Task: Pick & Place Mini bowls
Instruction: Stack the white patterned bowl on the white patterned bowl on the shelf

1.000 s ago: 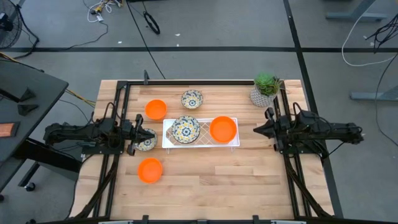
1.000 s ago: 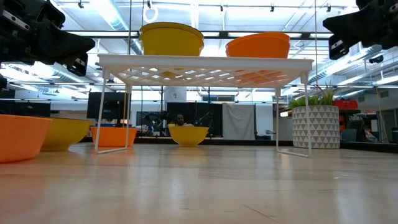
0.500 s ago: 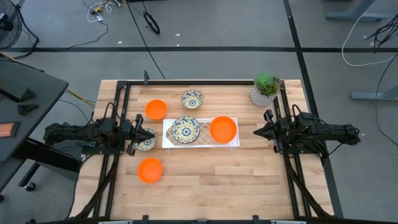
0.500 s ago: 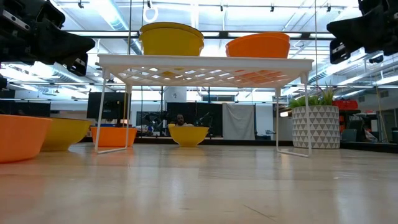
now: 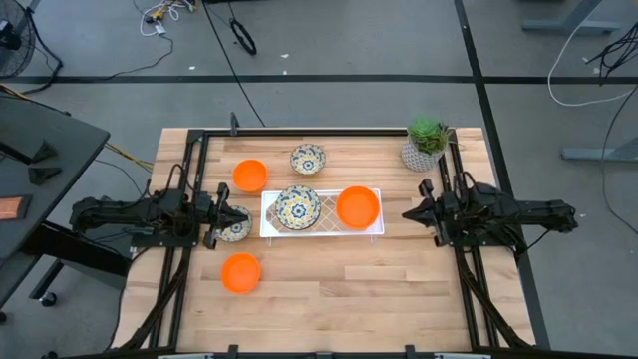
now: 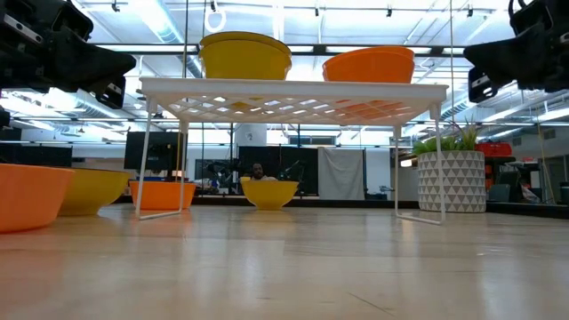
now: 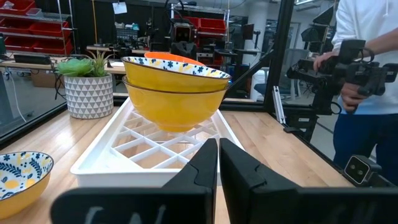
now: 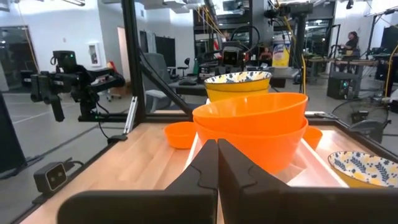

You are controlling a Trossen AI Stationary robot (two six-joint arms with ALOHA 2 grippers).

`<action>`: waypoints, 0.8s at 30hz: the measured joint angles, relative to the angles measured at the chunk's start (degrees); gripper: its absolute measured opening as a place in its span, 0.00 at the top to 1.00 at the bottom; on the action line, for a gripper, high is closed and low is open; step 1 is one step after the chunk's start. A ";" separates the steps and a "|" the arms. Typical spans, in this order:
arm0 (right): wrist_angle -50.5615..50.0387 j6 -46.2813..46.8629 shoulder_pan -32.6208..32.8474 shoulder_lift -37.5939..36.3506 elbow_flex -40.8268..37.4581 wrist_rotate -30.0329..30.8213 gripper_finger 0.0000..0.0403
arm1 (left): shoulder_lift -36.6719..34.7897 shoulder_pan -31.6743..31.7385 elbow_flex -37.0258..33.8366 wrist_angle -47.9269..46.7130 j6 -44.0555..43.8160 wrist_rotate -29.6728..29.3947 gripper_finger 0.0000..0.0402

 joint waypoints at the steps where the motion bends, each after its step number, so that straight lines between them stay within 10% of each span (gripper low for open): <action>1: 0.51 0.13 0.00 0.00 -0.43 -0.01 1.00 | -0.01 0.00 -0.01 0.00 0.01 -0.01 0.94; 24: -0.12 -2.54 -0.04 0.00 -1.36 1.08 0.94 | -0.02 -0.01 0.00 0.00 0.00 0.01 0.94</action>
